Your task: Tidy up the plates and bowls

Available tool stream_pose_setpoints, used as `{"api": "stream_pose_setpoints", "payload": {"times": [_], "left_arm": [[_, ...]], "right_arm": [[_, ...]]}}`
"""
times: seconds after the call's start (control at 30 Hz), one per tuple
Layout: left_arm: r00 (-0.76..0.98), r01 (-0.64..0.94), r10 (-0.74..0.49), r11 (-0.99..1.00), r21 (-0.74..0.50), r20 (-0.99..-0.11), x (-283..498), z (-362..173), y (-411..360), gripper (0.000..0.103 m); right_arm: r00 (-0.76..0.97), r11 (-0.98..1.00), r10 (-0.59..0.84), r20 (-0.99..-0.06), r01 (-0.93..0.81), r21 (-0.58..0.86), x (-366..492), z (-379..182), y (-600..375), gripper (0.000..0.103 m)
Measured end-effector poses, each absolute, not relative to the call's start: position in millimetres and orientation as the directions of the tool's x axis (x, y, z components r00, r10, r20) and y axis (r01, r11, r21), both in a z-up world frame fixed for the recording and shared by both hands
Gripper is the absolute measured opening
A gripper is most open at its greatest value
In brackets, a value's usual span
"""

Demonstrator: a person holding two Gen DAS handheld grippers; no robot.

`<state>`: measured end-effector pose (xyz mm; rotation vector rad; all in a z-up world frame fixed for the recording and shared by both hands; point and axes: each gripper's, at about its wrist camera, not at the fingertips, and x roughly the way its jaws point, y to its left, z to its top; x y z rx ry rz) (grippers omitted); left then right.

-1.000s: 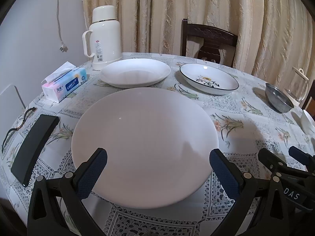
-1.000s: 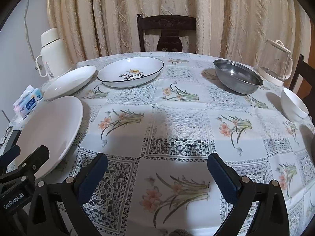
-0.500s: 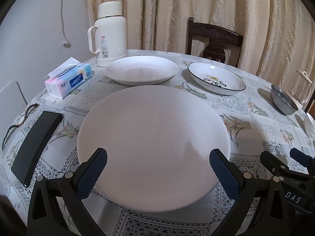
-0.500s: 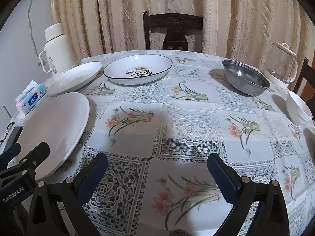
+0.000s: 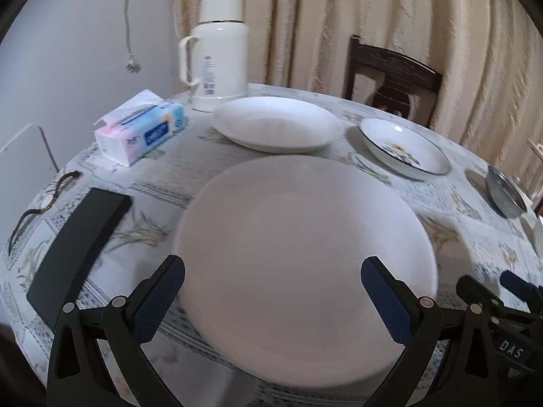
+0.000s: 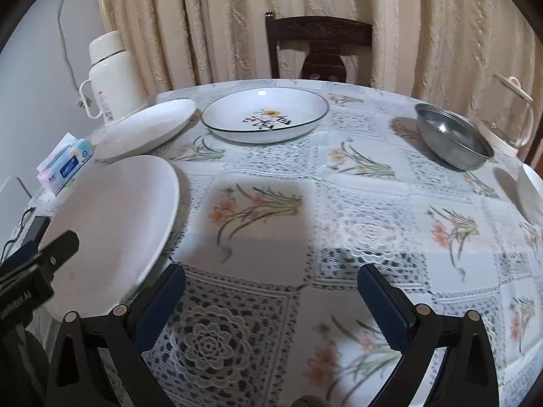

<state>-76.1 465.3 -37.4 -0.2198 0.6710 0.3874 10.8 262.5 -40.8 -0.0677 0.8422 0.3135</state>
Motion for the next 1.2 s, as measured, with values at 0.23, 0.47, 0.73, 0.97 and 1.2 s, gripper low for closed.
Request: {"api": "stream_pose_setpoints", "payload": {"times": [0.23,0.47,0.73,0.97,1.2], "left_arm": [[0.7,-0.463,0.286,0.879,-0.111,-0.655,-73.9,-37.9,495.6,0.103],[0.691,-0.484,0.268,0.861,-0.155,-0.671,-69.4,-41.2,518.0,0.103],[0.677,-0.488,0.209,0.845,-0.218,-0.706,-64.5,-50.7,540.7,0.103],[0.677,-0.473,0.186,0.851,-0.228,-0.712,-62.2,-53.1,543.2,0.103],[0.682,-0.441,0.152,0.866,-0.236,-0.715,-57.4,-54.5,544.9,0.103]], "right_arm": [[0.607,0.944,0.256,-0.752,-0.324,0.06,17.5,-43.2,279.5,0.103],[0.598,0.95,0.249,-0.762,-0.303,0.072,27.9,-46.2,281.5,0.103],[0.654,0.953,0.243,-0.716,-0.297,0.052,23.6,-35.9,285.7,0.103],[0.584,0.915,0.345,-0.735,-0.385,0.124,23.6,-38.7,299.2,0.103],[0.491,0.882,0.408,-0.769,-0.43,0.193,27.7,-51.6,310.0,0.103]]}}
